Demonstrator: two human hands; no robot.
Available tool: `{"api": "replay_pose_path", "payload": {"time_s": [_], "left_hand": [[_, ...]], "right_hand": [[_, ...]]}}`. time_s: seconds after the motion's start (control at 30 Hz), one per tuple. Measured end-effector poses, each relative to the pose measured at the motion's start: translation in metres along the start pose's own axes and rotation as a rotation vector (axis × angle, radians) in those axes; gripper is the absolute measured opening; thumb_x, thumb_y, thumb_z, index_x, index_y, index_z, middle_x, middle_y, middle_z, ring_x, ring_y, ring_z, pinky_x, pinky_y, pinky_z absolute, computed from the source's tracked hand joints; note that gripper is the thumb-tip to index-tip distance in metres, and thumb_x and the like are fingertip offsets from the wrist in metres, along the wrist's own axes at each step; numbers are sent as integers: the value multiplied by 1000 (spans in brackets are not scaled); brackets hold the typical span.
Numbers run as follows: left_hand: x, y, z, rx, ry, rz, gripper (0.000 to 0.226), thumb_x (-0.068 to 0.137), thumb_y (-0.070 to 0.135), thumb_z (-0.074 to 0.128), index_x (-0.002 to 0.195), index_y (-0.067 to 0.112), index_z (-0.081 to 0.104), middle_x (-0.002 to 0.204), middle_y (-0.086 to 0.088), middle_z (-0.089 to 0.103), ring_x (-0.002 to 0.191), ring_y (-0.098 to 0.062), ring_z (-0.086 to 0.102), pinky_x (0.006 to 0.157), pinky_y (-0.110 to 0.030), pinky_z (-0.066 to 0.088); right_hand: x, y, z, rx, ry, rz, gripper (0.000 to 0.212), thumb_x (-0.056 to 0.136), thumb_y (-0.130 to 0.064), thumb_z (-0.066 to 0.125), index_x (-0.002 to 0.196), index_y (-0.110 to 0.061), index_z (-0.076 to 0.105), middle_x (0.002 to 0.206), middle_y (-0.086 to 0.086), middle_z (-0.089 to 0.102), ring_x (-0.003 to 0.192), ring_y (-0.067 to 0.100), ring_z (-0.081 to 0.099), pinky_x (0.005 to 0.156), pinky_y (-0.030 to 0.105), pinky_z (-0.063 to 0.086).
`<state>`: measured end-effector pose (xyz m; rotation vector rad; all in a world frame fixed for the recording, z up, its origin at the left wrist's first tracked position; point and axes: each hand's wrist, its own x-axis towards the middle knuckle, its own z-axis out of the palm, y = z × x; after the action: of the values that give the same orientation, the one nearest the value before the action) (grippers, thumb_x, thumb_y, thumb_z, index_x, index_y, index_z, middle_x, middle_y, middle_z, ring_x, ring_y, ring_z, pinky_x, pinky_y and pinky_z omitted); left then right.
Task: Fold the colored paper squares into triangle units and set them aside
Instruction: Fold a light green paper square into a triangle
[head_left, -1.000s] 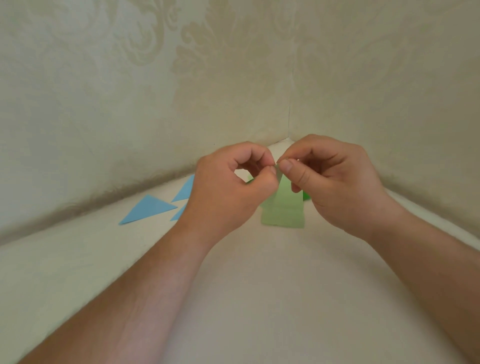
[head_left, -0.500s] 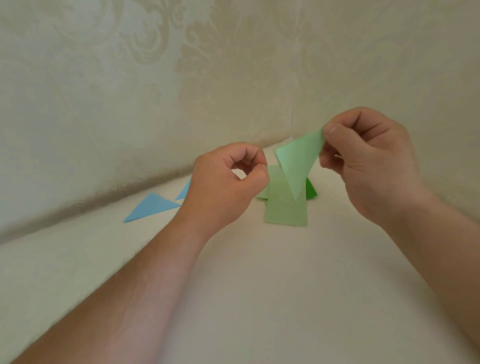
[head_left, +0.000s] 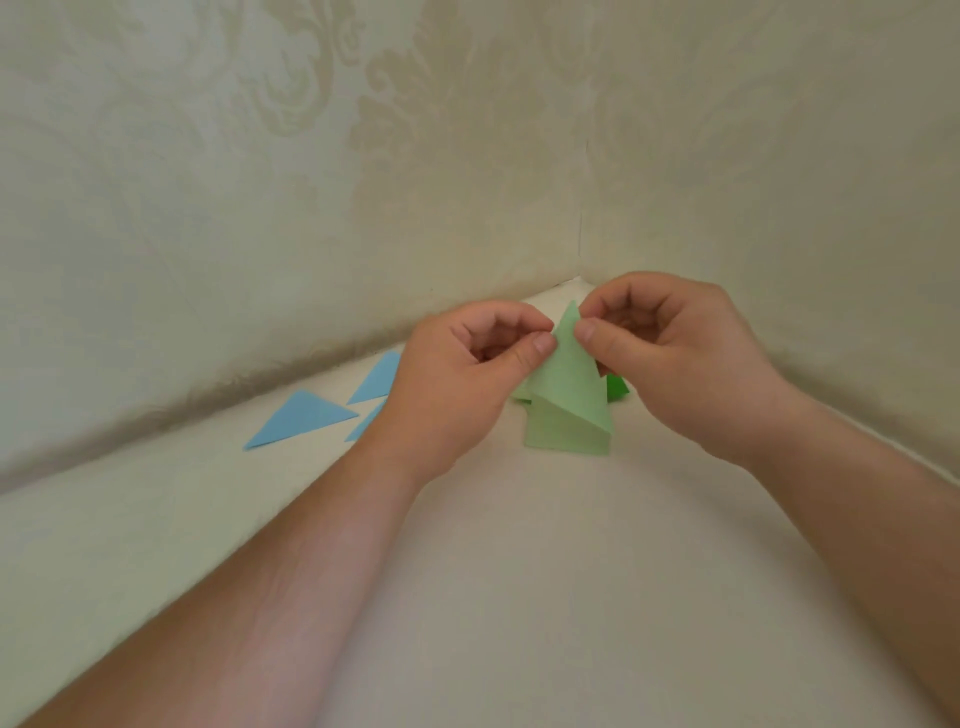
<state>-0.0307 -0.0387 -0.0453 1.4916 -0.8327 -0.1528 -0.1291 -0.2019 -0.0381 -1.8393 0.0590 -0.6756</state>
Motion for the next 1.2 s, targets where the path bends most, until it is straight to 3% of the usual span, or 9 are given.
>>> {"api": "replay_pose_path", "payload": {"time_s": [0.13, 0.27, 0.4, 0.5, 0.73, 0.9, 1.2], "left_hand": [[0, 0, -1, -43, 28, -29, 17, 93, 4, 74, 98, 20, 72, 87, -2, 76, 84, -15, 69, 83, -33, 55], [-5, 6, 2, 74, -5, 44, 20, 93, 6, 72, 100, 25, 71, 83, 10, 70, 75, -7, 61, 72, -21, 49], [-9, 8, -1, 358, -18, 185, 15, 88, 9, 73, 84, 24, 72, 79, 14, 71, 77, -4, 65, 76, -23, 52], [-9, 10, -7, 546, -34, 299, 10, 83, 12, 75, 80, 21, 72, 76, 14, 68, 81, -8, 65, 75, -14, 45], [-5, 8, -9, 780, -40, 463, 3, 79, 22, 73, 81, 21, 72, 73, 16, 63, 73, -6, 60, 70, -23, 48], [-3, 7, -10, 814, -47, 454, 5, 79, 24, 69, 81, 19, 69, 73, 12, 63, 73, -8, 58, 69, -29, 48], [-2, 12, -13, 797, -22, 532, 4, 76, 13, 72, 77, 15, 69, 70, 11, 61, 73, -9, 54, 70, -18, 41]], "right_hand": [[1, 3, 3, -1, 5, 27, 15, 92, -14, 72, 80, -24, 72, 71, -6, 65, 66, 19, 54, 64, 38, 44], [-3, 1, 2, -186, -5, -28, 18, 90, -14, 71, 75, -22, 69, 66, -13, 59, 58, 8, 49, 55, 25, 42], [-7, -2, 5, -524, -23, -298, 8, 82, -22, 71, 74, -25, 70, 77, -11, 63, 73, 11, 61, 62, 28, 48], [-5, -2, 3, -603, -33, -345, 6, 81, -28, 67, 77, -25, 72, 82, -14, 60, 76, 8, 59, 64, 22, 41], [-4, 0, 5, -756, -34, -436, 12, 84, -28, 66, 82, -21, 75, 86, -8, 62, 75, 16, 53, 64, 30, 43], [-4, -1, 9, -702, -15, -434, 11, 83, -27, 65, 80, -21, 74, 82, -10, 59, 73, 14, 55, 62, 33, 46], [-5, -4, 6, -579, 34, -446, 9, 78, -21, 68, 74, -21, 75, 74, -10, 64, 69, 10, 60, 61, 29, 48]]}}
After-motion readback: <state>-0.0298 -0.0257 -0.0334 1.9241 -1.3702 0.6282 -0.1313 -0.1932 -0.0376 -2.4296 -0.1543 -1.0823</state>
